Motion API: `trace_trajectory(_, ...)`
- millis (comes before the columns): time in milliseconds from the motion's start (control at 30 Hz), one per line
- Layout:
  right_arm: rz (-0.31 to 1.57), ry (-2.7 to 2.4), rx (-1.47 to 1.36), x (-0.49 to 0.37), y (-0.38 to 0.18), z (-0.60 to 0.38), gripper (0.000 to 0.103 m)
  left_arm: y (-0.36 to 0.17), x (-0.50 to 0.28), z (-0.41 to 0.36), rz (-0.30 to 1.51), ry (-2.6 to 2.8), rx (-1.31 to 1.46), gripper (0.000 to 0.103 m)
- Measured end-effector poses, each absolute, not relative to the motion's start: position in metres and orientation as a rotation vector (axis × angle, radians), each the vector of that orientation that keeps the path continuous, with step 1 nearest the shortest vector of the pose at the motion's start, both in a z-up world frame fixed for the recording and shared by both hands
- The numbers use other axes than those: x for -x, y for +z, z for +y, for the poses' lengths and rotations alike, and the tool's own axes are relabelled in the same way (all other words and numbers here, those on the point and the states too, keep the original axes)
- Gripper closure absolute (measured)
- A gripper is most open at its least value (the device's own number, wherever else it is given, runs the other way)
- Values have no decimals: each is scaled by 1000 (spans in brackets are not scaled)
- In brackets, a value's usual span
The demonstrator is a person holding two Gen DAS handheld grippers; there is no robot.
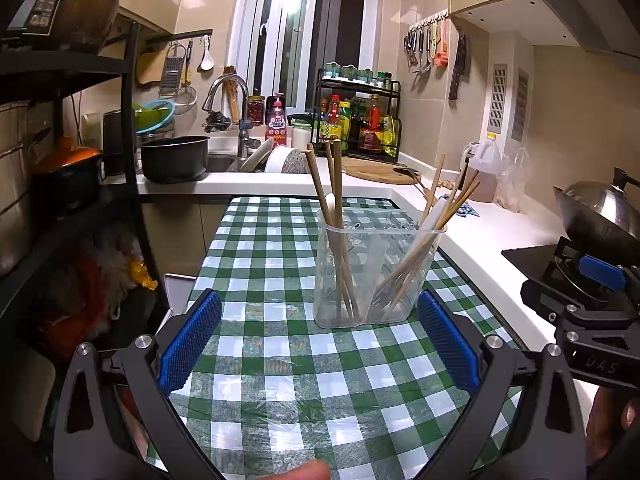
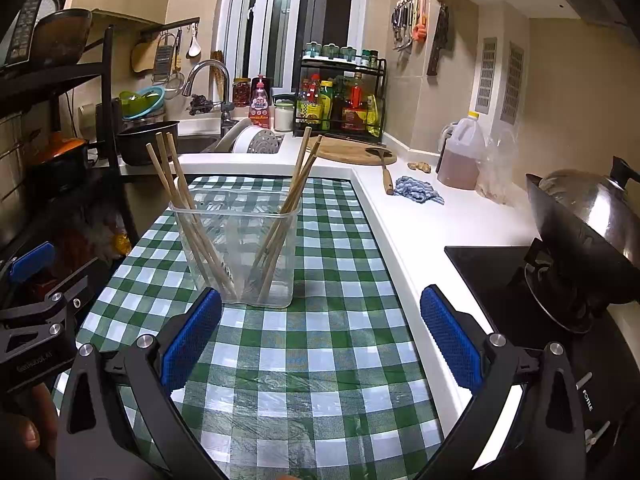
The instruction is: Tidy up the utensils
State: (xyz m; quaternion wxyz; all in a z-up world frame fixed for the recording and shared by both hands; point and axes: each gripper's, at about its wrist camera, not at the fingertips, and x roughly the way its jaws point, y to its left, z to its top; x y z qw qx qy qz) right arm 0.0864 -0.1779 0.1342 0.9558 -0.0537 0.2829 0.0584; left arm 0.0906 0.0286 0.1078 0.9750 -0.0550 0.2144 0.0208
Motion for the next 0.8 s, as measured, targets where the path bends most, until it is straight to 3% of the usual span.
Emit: trace_trajectory(800, 580, 123, 111, -86, 135, -175, 5, 111, -90, 28, 424, 36, 100, 8)
